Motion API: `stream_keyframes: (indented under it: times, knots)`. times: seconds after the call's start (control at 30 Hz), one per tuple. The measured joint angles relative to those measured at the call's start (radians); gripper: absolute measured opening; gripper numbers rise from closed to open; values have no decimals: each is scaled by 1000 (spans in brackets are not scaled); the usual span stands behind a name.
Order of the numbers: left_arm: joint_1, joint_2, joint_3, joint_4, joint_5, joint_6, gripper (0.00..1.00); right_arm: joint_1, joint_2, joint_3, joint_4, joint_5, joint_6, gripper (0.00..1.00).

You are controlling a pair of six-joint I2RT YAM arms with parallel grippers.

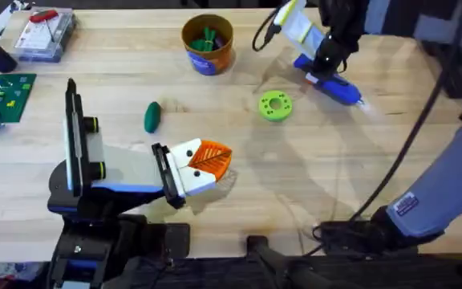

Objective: Pick up the gripper from the table and insert it into the empty holder that is missing its gripper. Then pick up a screw, insert it into the mounting hole, and use the screwdriver to tighten it. Finally, clean up the table by picking up the vegetable and placing it into the bucket.

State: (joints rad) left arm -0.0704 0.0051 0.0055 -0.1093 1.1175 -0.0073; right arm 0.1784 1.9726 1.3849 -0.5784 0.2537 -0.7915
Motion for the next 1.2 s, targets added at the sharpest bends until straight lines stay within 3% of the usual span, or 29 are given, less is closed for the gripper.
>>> stream_keyframes:
  times: [0.1, 0.17, 0.2, 0.23, 0.33, 0.37, 0.4, 0.47, 0.7, 0.8, 1.0, 1.2]
  knots:
    - [0, 0, 0, 0, 0, 0, 4, -5, 11, 4, 1, 10, -11, 34]
    - [0, 0, 0, 0, -1, 1, 31, -5, 11, 5, 3, 14, -19, 199]
    - [0, 0, 0, 0, -2, 4, 96, -5, 11, 7, 6, 17, -22, 325]
    - [0, 0, 0, 0, -3, 7, 209, -5, 10, 11, 8, 21, -22, 452]
    - [0, 0, 0, 0, -4, 4, 670, -4, 5, 20, 21, 50, -15, 876]
    - [0, 0, 0, 0, -4, 4, 829, -1, -1, 21, 18, 57, -11, 963]
    - [0, 0, 0, 0, -4, 3, 931, 4, -8, 21, 12, 62, -7, 986]
    - [0, 0, 0, 0, -4, 3, 982, 23, -23, 21, 0, 67, 1, 995]
    - [0, 0, 0, 26, -37, 6, 987, 123, -188, 21, 1, 103, 53, 996]
    - [0, 0, 0, 81, -79, -53, 988, 151, -301, 23, 3, 105, 118, 996]
    - [0, 0, 1, 80, -186, -154, 987, 164, -514, 34, 2, 39, 274, 995]
    - [20, 18, 85, -68, -331, -124, 986, 165, -699, 38, -8, -14, 426, 995]
